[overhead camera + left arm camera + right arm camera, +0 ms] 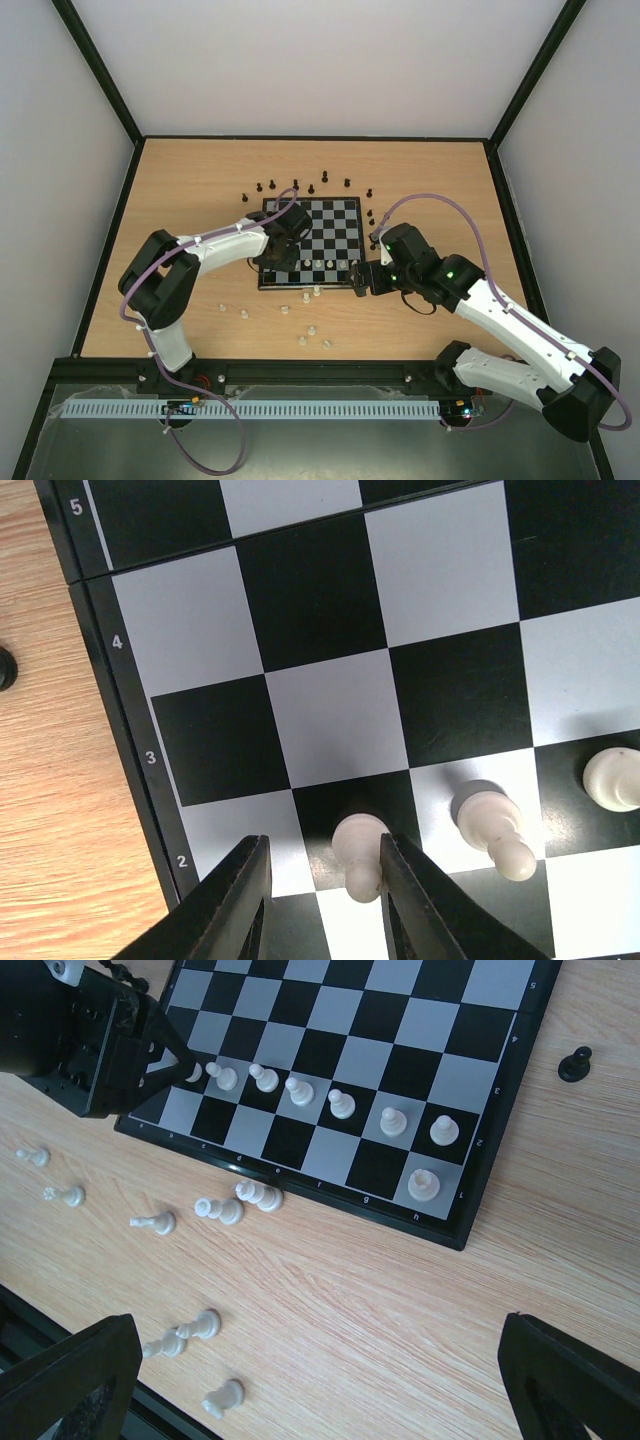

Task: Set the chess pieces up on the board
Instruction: Place the chess piece on the chessboard, then pick up the chess piece at the center of the board.

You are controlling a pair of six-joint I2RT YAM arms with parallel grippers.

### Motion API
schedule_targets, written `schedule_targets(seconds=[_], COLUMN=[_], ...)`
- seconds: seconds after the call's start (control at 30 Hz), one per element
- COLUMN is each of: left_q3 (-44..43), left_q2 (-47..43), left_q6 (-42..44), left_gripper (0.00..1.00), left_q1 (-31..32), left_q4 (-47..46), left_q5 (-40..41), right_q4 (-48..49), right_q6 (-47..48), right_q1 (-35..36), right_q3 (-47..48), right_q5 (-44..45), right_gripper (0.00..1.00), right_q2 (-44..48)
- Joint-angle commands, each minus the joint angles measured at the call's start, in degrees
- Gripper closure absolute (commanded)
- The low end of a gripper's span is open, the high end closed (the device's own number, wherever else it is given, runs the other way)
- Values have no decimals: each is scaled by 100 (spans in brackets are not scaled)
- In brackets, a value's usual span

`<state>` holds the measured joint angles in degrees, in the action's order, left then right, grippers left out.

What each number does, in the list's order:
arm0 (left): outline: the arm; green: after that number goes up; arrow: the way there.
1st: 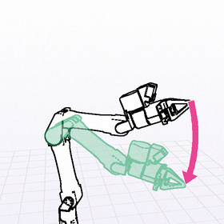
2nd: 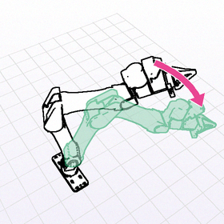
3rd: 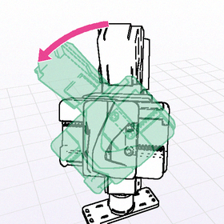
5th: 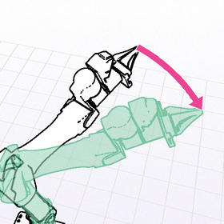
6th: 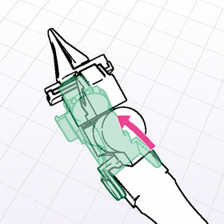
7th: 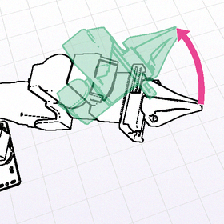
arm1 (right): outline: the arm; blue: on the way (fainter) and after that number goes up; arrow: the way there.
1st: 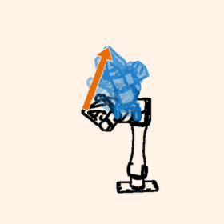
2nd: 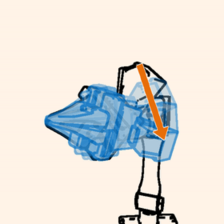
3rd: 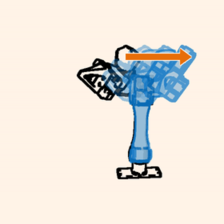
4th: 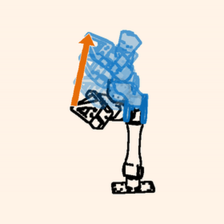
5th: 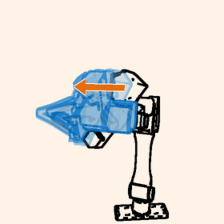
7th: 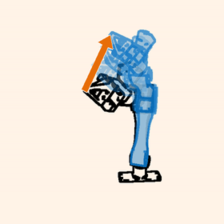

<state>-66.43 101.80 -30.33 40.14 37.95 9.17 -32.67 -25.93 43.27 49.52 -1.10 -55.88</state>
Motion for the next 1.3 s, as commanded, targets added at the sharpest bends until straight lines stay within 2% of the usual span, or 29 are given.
schedule_targets(seconds=[0.0, 0.2, 0.43, 0.5, 0.6, 0.77, 0.83, 1.27], left_q3=[43, 18, -23, 32, 257, 818, 1066, 2275], left_q2=[-54, -244, -920, -1205, -1631, -2222, -2440, -3724], left_q6=[62, 21, -149, -232, -362, -699, -884, -1883], left_gripper=[67, 67, 63, 48, 33, 19, 3, 1], left_q1=[-39, -18, 38, 38, 38, 29, 29, -1], left_q4=[-15, 40, 470, 579, 695, 830, 882, 1370], left_q5=[51, 16, 162, 236, 320, 355, 329, 286], right_q4=[-51, -55, -56, -49, -50, -45, -38, 6], right_q6=[36, 27, 36, 36, 43, 44, 53, 97], right_q1=[51, 59, 68, 67, 67, 88, 95, 268], right_q3=[-83, -78, -80, -81, -74, -63, -59, -78], right_q5=[-61, -49, -70, -78, -98, -138, -163, -328], right_gripper=[1, 1, 1, 2, 1, 1, 1, 1], right_q2=[-20, -28, -33, -29, -12, 14, 24, 220])
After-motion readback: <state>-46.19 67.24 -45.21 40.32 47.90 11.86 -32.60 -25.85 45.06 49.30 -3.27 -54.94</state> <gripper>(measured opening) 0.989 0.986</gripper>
